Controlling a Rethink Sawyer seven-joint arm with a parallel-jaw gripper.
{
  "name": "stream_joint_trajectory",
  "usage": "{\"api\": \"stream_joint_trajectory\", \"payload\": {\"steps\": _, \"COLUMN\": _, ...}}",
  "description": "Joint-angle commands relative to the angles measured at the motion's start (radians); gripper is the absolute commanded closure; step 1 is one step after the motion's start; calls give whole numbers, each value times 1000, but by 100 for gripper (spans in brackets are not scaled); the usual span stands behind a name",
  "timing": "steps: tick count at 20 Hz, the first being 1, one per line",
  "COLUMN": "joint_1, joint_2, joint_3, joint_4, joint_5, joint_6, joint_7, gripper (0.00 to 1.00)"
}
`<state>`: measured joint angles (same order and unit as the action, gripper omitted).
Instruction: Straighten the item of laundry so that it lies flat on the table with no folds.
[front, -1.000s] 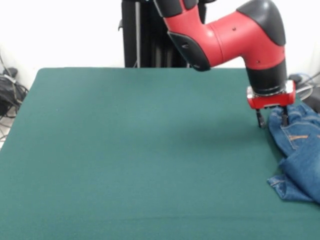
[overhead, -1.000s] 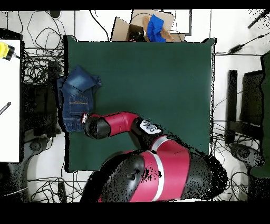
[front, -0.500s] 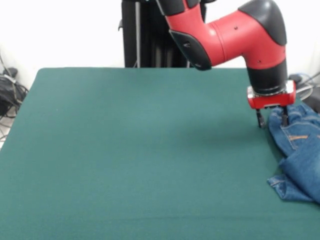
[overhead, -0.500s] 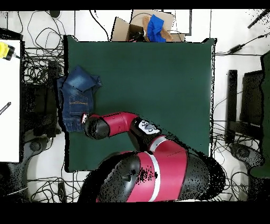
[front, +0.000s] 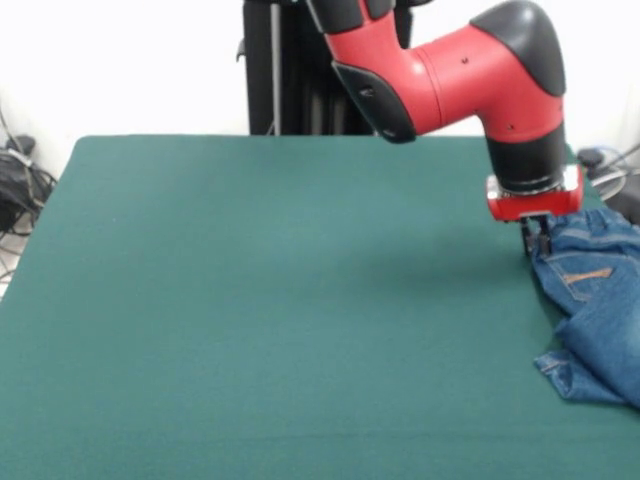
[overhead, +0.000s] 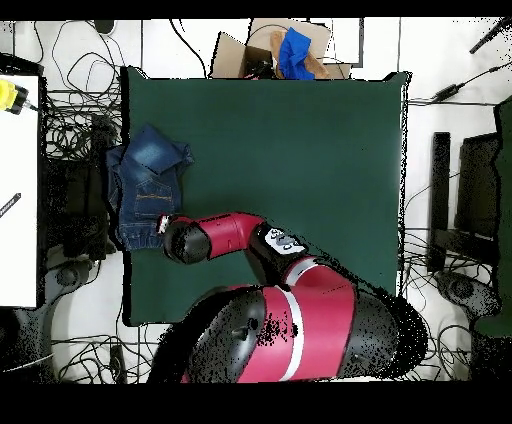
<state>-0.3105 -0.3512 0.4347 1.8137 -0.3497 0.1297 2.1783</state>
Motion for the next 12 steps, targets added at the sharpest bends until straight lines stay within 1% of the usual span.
{"api": "stream_joint_trajectory", "payload": {"steps": 1, "joint_1": 27, "joint_2": 145, "joint_3": -21, "joint_4": -147, "joint_5": 13, "joint_6": -78, "joint_7": 83, "gripper": 100}}
{"api": "stream_joint_trajectory", "payload": {"steps": 8, "joint_1": -3, "joint_2": 148, "joint_3": 2, "joint_4": -144, "joint_5": 11, "joint_6": -58, "joint_7": 66, "gripper": 100}}
{"api": "stream_joint_trajectory", "payload": {"steps": 10, "joint_1": -28, "joint_2": 145, "joint_3": 18, "joint_4": -133, "joint_5": 12, "joint_6": -30, "joint_7": 50, "gripper": 100}}
{"api": "stream_joint_trajectory", "payload": {"steps": 12, "joint_1": -67, "joint_2": 108, "joint_3": 36, "joint_4": -92, "joint_5": 5, "joint_6": 1, "joint_7": 32, "gripper": 100}}
